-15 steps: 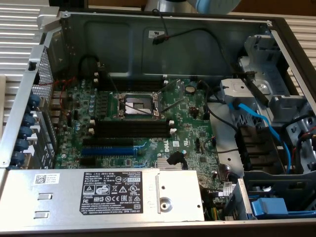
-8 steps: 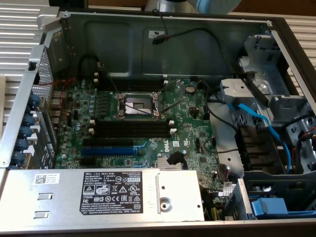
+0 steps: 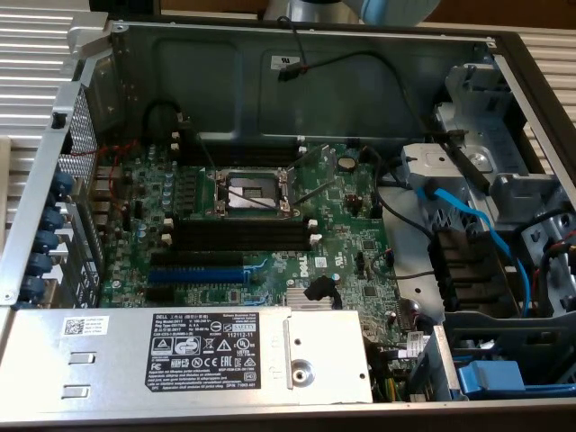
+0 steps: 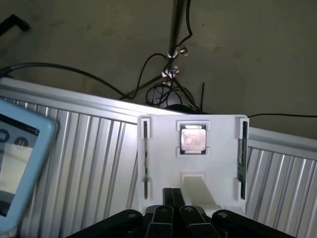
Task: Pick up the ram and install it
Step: 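Pick up the ram and move it above insertion slot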
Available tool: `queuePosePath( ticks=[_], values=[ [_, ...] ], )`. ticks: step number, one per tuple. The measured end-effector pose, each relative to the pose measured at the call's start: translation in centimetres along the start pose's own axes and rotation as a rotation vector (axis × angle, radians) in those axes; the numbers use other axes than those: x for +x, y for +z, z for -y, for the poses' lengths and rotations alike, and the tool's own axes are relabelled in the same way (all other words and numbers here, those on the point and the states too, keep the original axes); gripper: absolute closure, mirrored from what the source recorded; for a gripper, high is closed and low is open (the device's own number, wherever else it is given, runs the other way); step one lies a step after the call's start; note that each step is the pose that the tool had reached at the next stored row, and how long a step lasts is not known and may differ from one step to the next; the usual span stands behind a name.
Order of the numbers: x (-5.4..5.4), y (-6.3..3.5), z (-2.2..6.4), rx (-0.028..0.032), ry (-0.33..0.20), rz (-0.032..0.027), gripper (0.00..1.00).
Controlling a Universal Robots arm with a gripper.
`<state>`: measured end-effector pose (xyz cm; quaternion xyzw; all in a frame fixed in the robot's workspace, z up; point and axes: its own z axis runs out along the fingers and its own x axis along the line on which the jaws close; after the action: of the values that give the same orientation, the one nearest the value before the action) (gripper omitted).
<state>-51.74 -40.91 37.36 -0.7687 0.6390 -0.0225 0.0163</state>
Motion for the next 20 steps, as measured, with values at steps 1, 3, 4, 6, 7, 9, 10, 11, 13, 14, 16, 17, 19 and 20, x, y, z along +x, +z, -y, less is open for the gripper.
queuePosePath(
  ticks=[1, 3, 4, 6, 7, 9, 10, 11, 13, 14, 16, 17, 19, 20],
  values=[
    [0.13, 0.08, -0.03, 0.0009, -0.002, 0.0041, 0.9],
    [0.24, 0.14, -0.03, 0.0015, -0.005, 0.0094, 0.9],
    [0.28, 0.15, 0.02, -0.0002, -0.005, 0.0124, 0.9],
    [0.38, 0.17, 0.15, -0.0019, -0.005, 0.0236, 0.9],
    [0.47, 0.2, 0.25, -0.0033, -0.004, 0.0283, 0.9],
    [0.65, 0.32, 0.47, -0.0064, -0.004, 0.0375, 0.9],
    [0.71, 0.36, 0.54, -0.0081, -0.004, 0.0421, 0.9],
    [0.73, 0.4, 0.56, -0.0089, -0.004, 0.0461, 0.9],
    [0.75, 0.45, 0.59, -0.0107, -0.003, 0.0518, 0.9],
    [0.75, 0.48, 0.59, -0.0118, -0.003, 0.0531, 0.9],
    [0.76, 0.58, 0.6, -0.0154, -0.003, 0.0544, 0.9],
    [0.77, 0.62, 0.61, -0.0192, -0.003, 0.0551, 0.9],
    [0.79, 0.74, 0.65, -0.0266, -0.003, 0.0565, 0.9],
    [0.81, 0.82, 0.67, -0.031, -0.003, 0.0573, 0.9]
  ],
)
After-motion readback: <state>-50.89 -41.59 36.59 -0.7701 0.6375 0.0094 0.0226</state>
